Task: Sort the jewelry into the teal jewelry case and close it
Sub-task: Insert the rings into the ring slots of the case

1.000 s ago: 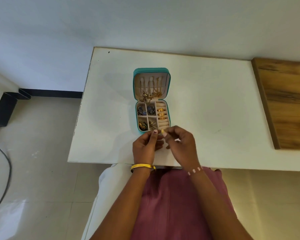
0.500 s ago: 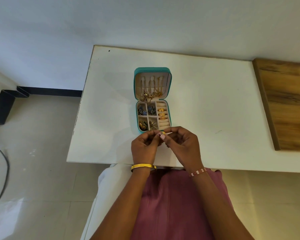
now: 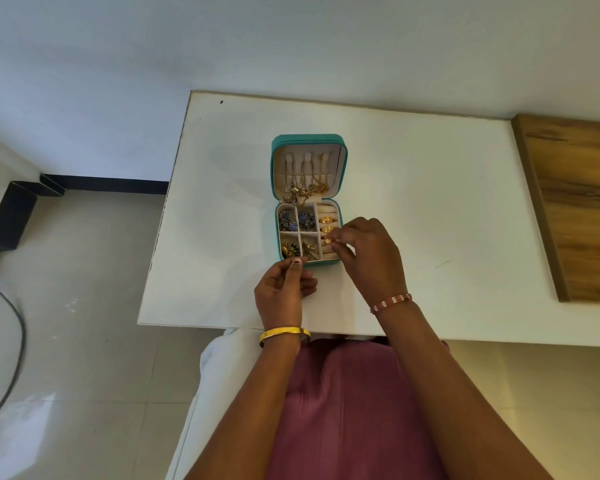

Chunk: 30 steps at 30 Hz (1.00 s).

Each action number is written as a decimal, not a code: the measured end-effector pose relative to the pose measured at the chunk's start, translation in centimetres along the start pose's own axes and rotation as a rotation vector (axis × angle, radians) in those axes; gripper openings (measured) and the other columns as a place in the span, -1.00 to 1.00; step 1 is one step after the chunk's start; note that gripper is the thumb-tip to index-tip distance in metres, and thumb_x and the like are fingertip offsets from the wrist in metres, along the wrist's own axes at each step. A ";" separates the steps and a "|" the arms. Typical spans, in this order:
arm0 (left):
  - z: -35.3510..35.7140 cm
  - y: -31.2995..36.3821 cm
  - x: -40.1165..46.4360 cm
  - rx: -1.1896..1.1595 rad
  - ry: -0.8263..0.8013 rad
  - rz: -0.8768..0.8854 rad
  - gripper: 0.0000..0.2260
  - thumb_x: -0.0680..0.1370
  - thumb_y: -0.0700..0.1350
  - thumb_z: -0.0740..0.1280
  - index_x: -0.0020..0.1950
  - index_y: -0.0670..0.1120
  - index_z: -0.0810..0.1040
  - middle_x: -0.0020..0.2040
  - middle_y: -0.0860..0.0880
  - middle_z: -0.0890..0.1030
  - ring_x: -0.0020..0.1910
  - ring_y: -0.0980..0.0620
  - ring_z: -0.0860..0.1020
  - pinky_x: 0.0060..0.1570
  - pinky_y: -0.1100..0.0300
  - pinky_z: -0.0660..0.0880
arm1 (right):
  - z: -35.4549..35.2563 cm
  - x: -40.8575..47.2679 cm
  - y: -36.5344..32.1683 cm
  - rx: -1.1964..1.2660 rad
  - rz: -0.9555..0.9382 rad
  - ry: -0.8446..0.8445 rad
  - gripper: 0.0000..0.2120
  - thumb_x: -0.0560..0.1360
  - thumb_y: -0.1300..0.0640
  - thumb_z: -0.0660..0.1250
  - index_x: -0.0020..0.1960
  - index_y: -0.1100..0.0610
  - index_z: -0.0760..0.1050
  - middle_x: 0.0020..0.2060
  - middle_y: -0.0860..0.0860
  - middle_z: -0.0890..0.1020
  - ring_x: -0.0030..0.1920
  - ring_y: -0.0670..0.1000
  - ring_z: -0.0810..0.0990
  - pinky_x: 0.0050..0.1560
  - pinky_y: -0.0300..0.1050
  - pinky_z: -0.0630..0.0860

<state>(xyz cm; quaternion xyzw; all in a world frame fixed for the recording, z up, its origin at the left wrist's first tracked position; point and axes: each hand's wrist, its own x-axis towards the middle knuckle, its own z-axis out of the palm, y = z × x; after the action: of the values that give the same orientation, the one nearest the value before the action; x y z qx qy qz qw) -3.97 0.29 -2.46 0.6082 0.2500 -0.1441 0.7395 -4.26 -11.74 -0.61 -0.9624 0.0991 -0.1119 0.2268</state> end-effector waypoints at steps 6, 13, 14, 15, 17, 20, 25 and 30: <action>0.0 -0.1 0.3 -0.025 -0.010 -0.034 -0.90 0.51 -0.23 0.28 -0.06 -0.22 0.57 -0.38 -0.08 0.58 -0.47 0.06 0.56 -0.41 0.25 0.56 | 0.1 0.2 0.1 -0.232 -0.166 0.016 -0.81 0.16 0.27 0.59 -0.27 0.21 0.64 -0.36 0.13 0.58 -0.33 0.13 0.55 -0.43 -0.20 0.46; -0.2 -0.2 0.3 -0.026 -0.010 -0.015 -0.90 0.51 -0.24 0.28 -0.06 -0.23 0.57 -0.45 0.00 0.59 -0.47 0.08 0.56 -0.41 0.25 0.56 | 1.1 -0.5 0.1 -0.260 -0.177 0.022 -0.80 0.20 0.32 0.54 -0.19 0.20 0.63 -0.32 0.14 0.58 -0.34 0.12 0.55 -0.42 -0.20 0.44; -0.2 -0.1 0.3 -0.027 -0.006 -0.009 -0.90 0.51 -0.24 0.28 -0.06 -0.23 0.57 -0.45 0.00 0.58 -0.47 0.08 0.56 -0.42 0.25 0.56 | 1.2 -0.8 0.2 -0.241 -0.166 0.043 -0.79 0.23 0.34 0.52 -0.15 0.21 0.63 -0.30 0.15 0.59 -0.32 0.14 0.55 -0.40 -0.17 0.47; -0.3 -0.1 0.3 -0.032 -0.001 -0.004 -0.91 0.51 -0.24 0.28 -0.07 -0.23 0.56 -0.46 0.01 0.58 -0.48 0.08 0.56 -0.43 0.26 0.56 | 1.2 -1.1 0.3 -0.230 -0.153 0.059 -0.78 0.25 0.36 0.50 -0.11 0.23 0.62 -0.28 0.16 0.61 -0.31 0.15 0.56 -0.39 -0.14 0.49; -0.3 0.0 0.3 -0.045 0.013 -0.002 -0.91 0.51 -0.25 0.27 -0.08 -0.22 0.56 -0.47 0.01 0.57 -0.50 0.10 0.55 -0.44 0.27 0.55 | 1.2 -1.6 0.5 -0.211 -0.120 0.082 -0.80 0.27 0.38 0.48 -0.11 0.25 0.62 -0.27 0.17 0.61 -0.30 0.16 0.56 -0.38 -0.13 0.49; -0.4 0.2 0.3 -0.062 0.017 -0.004 -0.89 0.52 -0.24 0.26 -0.06 -0.24 0.55 -0.50 0.03 0.57 -0.52 0.11 0.55 -0.46 0.27 0.55 | 1.1 -2.1 0.6 -0.173 -0.039 0.094 -0.88 0.32 0.32 0.46 -0.14 0.25 0.62 -0.28 0.18 0.59 -0.29 0.16 0.55 -0.40 -0.18 0.44; -0.5 0.1 0.3 -0.042 0.032 0.011 -0.88 0.52 -0.23 0.26 -0.04 -0.25 0.56 -0.52 0.05 0.58 -0.51 0.12 0.55 -0.45 0.27 0.55 | 1.1 -2.1 0.8 -0.200 -0.056 0.089 -0.89 0.35 0.27 0.43 -0.12 0.24 0.62 -0.25 0.19 0.58 -0.28 0.16 0.56 -0.42 -0.17 0.46; -0.7 0.2 0.5 -0.027 0.065 0.031 -0.88 0.52 -0.22 0.26 -0.04 -0.24 0.56 -0.52 0.07 0.58 -0.50 0.13 0.55 -0.44 0.28 0.56 | 1.8 -2.4 0.9 -0.210 -0.082 0.098 -0.81 0.35 0.30 0.41 -0.03 0.23 0.61 -0.23 0.19 0.59 -0.28 0.16 0.57 -0.42 -0.14 0.48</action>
<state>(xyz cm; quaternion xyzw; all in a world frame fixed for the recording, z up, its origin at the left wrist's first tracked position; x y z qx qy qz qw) -3.56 1.03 -2.66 0.6062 0.2664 -0.1095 0.7413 -6.26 -11.21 -3.01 -0.9775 0.0819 -0.1571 0.1148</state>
